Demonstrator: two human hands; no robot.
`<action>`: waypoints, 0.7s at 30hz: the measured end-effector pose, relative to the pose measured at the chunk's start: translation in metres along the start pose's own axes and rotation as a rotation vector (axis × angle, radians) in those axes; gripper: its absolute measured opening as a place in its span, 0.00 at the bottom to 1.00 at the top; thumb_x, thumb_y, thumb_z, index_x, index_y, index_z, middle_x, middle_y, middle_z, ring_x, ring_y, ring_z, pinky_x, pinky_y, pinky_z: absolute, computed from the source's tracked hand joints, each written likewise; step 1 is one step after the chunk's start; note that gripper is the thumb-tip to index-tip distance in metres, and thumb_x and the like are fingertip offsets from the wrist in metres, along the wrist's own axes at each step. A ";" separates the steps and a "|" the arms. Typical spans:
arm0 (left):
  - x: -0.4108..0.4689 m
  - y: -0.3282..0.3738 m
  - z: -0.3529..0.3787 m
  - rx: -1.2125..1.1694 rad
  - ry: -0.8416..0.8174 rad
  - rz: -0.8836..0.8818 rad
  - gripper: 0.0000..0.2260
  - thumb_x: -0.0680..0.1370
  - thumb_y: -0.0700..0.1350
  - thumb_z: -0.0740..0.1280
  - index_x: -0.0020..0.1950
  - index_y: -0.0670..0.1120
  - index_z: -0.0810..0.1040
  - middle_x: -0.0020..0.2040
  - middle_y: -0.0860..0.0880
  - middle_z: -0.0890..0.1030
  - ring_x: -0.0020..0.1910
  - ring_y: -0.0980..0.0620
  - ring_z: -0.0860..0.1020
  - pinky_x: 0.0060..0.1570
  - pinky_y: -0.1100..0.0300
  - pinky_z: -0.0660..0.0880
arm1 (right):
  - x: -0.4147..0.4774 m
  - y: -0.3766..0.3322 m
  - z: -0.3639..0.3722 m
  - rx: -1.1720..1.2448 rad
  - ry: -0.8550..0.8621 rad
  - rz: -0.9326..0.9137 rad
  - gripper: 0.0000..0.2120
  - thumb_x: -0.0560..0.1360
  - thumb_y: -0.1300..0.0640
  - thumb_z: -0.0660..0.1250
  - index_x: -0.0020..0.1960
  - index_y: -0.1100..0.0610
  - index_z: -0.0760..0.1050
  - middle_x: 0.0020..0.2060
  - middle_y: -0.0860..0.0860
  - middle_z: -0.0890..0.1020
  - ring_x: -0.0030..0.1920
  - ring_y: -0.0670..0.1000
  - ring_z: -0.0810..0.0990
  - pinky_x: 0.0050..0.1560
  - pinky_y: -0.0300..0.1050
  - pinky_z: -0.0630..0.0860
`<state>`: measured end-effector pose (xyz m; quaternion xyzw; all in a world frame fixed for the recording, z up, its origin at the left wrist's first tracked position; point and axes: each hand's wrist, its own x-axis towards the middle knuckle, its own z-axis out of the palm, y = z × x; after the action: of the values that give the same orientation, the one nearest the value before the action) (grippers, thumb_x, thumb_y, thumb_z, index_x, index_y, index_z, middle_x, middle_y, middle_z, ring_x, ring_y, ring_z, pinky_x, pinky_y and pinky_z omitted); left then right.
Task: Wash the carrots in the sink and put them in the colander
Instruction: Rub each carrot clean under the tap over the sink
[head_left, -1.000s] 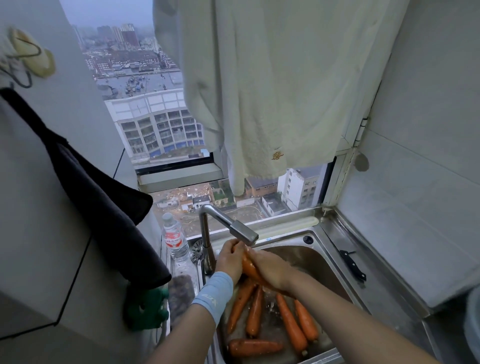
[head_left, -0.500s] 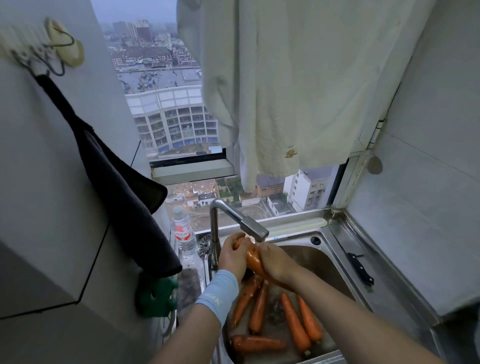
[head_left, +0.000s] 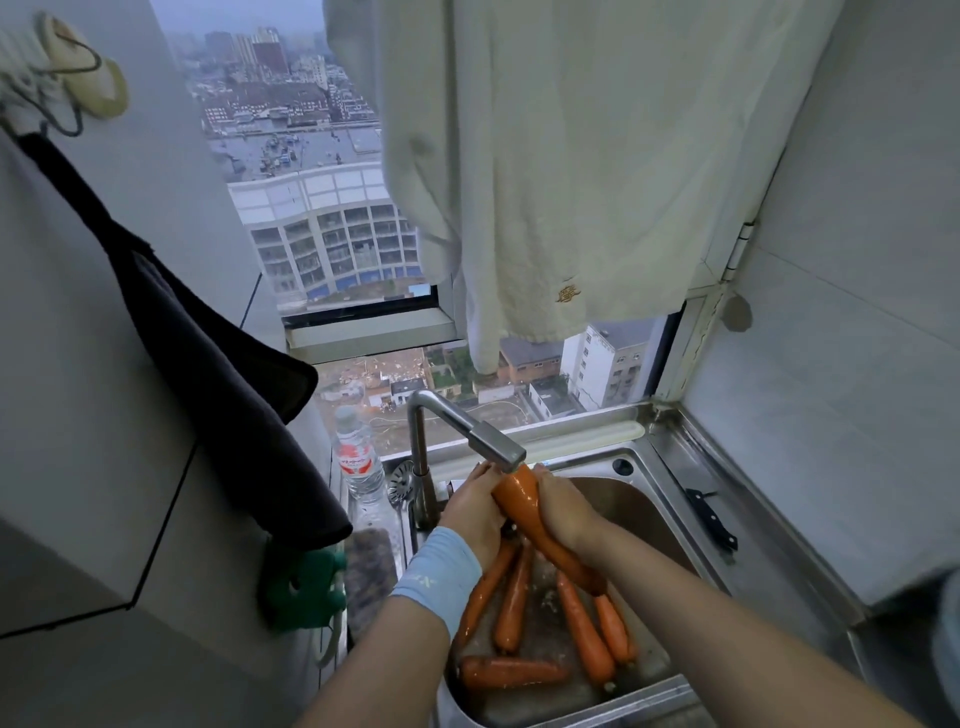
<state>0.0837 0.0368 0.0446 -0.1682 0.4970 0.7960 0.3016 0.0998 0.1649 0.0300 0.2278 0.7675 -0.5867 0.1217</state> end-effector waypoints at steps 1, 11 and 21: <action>0.002 0.003 0.003 0.033 0.017 0.011 0.09 0.86 0.42 0.56 0.60 0.44 0.75 0.49 0.48 0.80 0.38 0.62 0.83 0.36 0.65 0.78 | 0.000 0.001 0.000 0.018 0.002 0.009 0.29 0.87 0.45 0.46 0.58 0.65 0.79 0.49 0.68 0.84 0.50 0.66 0.85 0.42 0.51 0.82; -0.003 -0.012 0.010 0.139 0.125 0.091 0.10 0.85 0.48 0.59 0.63 0.50 0.77 0.47 0.39 0.81 0.28 0.49 0.76 0.24 0.62 0.72 | -0.005 0.001 -0.003 0.029 -0.082 0.035 0.23 0.87 0.46 0.51 0.57 0.58 0.79 0.41 0.62 0.85 0.38 0.58 0.84 0.32 0.40 0.79; 0.006 0.003 -0.002 0.236 0.325 0.177 0.16 0.82 0.58 0.61 0.57 0.49 0.81 0.51 0.45 0.82 0.52 0.45 0.80 0.59 0.51 0.76 | -0.003 0.011 0.025 0.063 -0.185 -0.131 0.26 0.79 0.32 0.57 0.51 0.50 0.85 0.45 0.50 0.87 0.50 0.52 0.86 0.59 0.53 0.78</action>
<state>0.0766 0.0357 0.0422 -0.2136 0.6416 0.7182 0.1639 0.1054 0.1421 0.0150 0.1259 0.7474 -0.6357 0.1464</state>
